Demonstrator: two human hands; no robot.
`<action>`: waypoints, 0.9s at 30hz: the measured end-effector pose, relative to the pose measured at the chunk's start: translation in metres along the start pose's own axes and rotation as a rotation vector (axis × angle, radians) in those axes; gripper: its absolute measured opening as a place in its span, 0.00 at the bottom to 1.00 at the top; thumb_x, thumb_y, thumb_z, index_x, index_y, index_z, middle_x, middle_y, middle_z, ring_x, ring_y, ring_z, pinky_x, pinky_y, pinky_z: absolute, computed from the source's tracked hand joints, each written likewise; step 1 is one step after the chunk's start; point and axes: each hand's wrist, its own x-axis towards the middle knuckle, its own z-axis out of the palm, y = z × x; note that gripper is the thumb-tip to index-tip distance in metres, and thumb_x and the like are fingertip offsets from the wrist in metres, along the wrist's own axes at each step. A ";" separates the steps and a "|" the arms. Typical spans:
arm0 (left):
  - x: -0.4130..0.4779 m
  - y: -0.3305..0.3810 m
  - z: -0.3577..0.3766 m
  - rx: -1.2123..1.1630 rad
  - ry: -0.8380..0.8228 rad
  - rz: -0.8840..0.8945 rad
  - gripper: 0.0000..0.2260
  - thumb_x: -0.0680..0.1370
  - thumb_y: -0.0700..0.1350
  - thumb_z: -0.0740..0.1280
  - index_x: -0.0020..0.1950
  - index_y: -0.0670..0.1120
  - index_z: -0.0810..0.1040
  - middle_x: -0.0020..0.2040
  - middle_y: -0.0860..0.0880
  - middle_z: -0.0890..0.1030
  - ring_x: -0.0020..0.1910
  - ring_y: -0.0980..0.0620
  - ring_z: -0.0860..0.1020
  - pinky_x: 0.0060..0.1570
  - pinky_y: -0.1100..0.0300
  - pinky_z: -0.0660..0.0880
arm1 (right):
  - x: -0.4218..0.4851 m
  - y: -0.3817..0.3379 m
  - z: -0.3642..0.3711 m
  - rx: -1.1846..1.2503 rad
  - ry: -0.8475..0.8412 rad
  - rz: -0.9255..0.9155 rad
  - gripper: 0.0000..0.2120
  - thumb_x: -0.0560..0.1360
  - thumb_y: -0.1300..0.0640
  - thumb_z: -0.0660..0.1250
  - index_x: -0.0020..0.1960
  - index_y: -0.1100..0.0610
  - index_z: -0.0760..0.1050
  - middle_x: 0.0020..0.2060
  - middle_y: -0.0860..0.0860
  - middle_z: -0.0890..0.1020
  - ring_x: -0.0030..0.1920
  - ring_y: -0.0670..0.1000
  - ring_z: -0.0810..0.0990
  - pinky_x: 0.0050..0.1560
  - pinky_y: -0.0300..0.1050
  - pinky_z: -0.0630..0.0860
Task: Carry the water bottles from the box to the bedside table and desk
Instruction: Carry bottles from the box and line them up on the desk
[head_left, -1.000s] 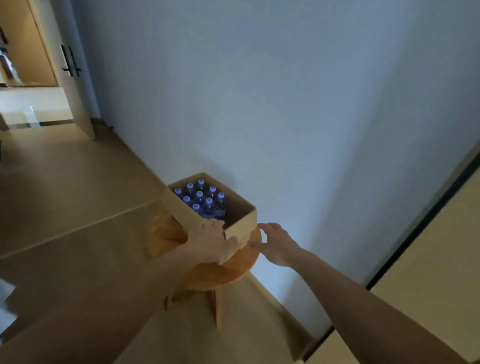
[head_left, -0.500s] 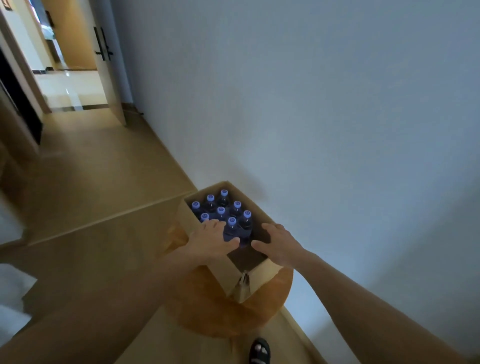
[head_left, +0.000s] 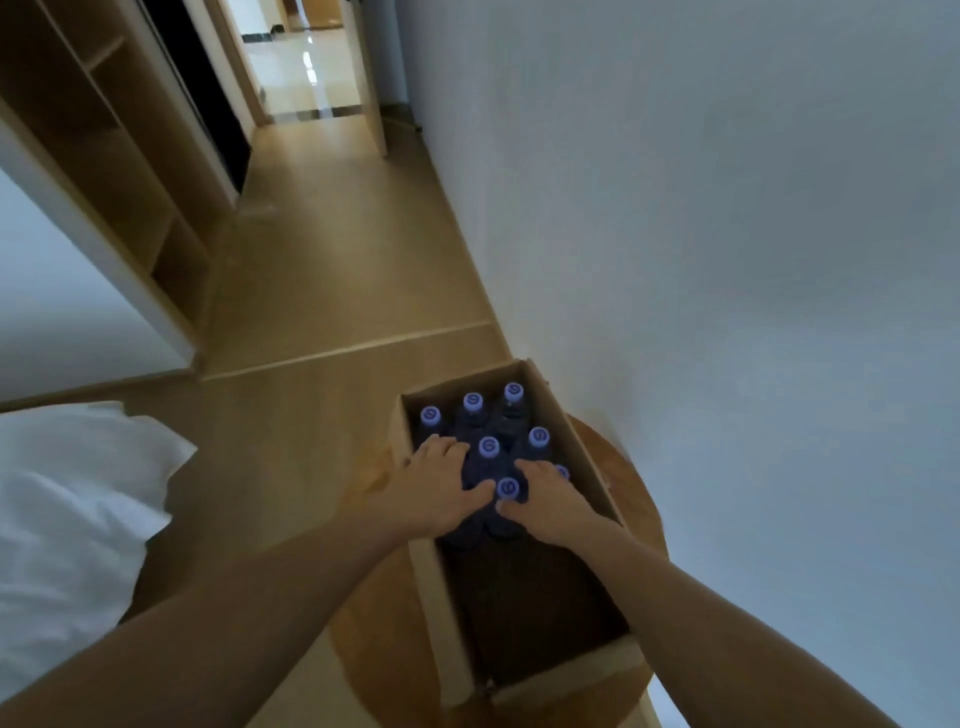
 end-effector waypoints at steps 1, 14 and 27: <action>0.007 -0.002 0.004 -0.004 -0.015 -0.012 0.33 0.81 0.62 0.59 0.80 0.46 0.58 0.81 0.46 0.57 0.81 0.47 0.51 0.78 0.46 0.54 | 0.008 0.000 0.003 -0.008 -0.033 -0.005 0.33 0.76 0.44 0.66 0.76 0.56 0.61 0.74 0.54 0.65 0.74 0.56 0.64 0.71 0.51 0.64; 0.047 -0.022 0.027 0.006 -0.046 -0.023 0.33 0.82 0.62 0.58 0.81 0.46 0.56 0.82 0.49 0.55 0.82 0.51 0.48 0.79 0.51 0.51 | 0.058 0.023 0.046 0.172 0.041 0.026 0.18 0.73 0.57 0.74 0.61 0.53 0.73 0.59 0.51 0.80 0.61 0.52 0.77 0.60 0.44 0.71; 0.032 -0.020 -0.031 -0.186 0.068 0.055 0.28 0.82 0.56 0.63 0.78 0.42 0.64 0.79 0.45 0.64 0.80 0.48 0.56 0.76 0.55 0.55 | 0.012 -0.017 -0.053 0.586 0.326 -0.054 0.12 0.73 0.48 0.74 0.54 0.49 0.78 0.46 0.46 0.83 0.49 0.48 0.82 0.52 0.46 0.78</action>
